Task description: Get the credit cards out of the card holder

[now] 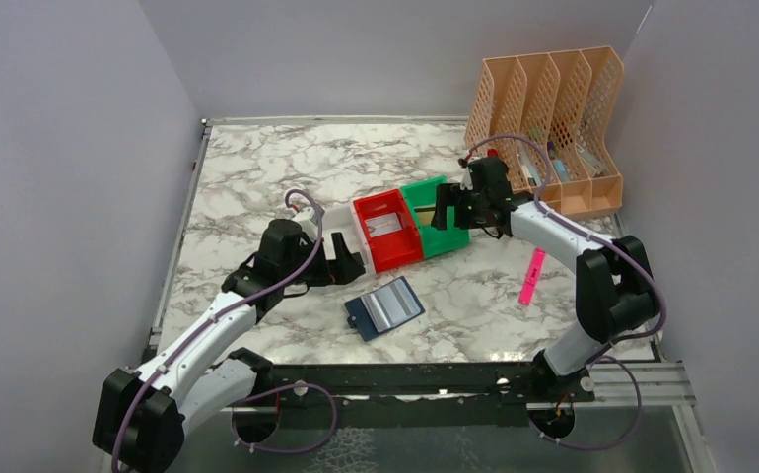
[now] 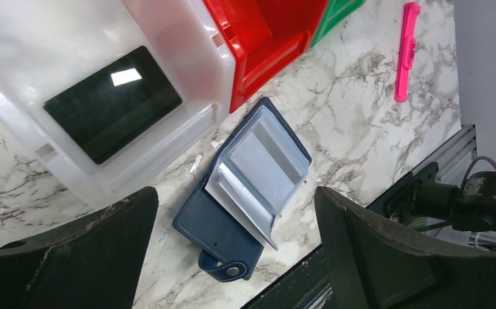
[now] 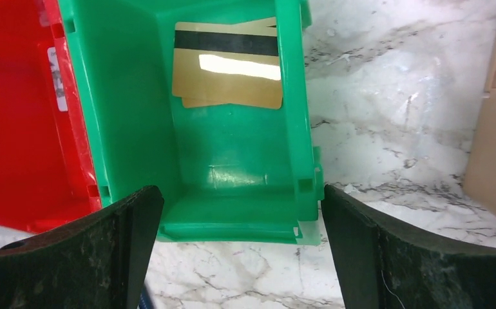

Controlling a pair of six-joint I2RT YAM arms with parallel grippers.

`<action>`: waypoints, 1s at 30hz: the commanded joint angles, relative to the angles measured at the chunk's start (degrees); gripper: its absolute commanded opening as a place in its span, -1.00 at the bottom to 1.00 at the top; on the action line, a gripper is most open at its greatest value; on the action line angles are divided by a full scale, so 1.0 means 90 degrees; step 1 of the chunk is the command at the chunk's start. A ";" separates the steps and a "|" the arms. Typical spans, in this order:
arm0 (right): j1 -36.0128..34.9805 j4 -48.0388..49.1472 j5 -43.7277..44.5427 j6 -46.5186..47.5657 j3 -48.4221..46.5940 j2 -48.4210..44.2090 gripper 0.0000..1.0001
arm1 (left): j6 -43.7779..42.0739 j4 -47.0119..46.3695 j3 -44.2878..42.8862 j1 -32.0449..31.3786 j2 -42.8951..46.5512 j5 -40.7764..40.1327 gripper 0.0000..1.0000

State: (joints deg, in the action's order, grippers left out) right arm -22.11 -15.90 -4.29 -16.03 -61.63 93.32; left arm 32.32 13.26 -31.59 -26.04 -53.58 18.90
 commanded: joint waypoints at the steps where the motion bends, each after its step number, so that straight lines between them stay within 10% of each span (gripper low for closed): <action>1: -0.0004 0.0131 -0.0891 -0.0092 0.0325 -0.0268 0.92 | -0.0052 -0.0154 -0.0239 -0.0090 0.0067 0.0152 0.90; 13: -0.0004 0.0424 -0.1941 -0.0396 0.1748 -0.1528 0.68 | 0.0002 -0.0210 -0.0327 -0.0748 -0.0411 -0.0428 0.87; 19: -0.0004 -0.0227 -0.0537 -0.0738 0.1988 -0.2232 0.66 | 0.0234 -0.0230 -0.0284 -0.1147 -0.0416 -0.0786 0.80; 30: -0.0153 0.1069 -0.3521 -0.1116 0.3593 -0.3123 0.13 | 0.1160 -0.0914 -0.0308 -0.2301 -0.0905 -0.1308 0.49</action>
State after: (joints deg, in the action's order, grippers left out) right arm -22.46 -11.55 -25.47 -23.27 -33.32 65.23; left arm 38.33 11.18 -33.01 -44.14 -60.10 10.20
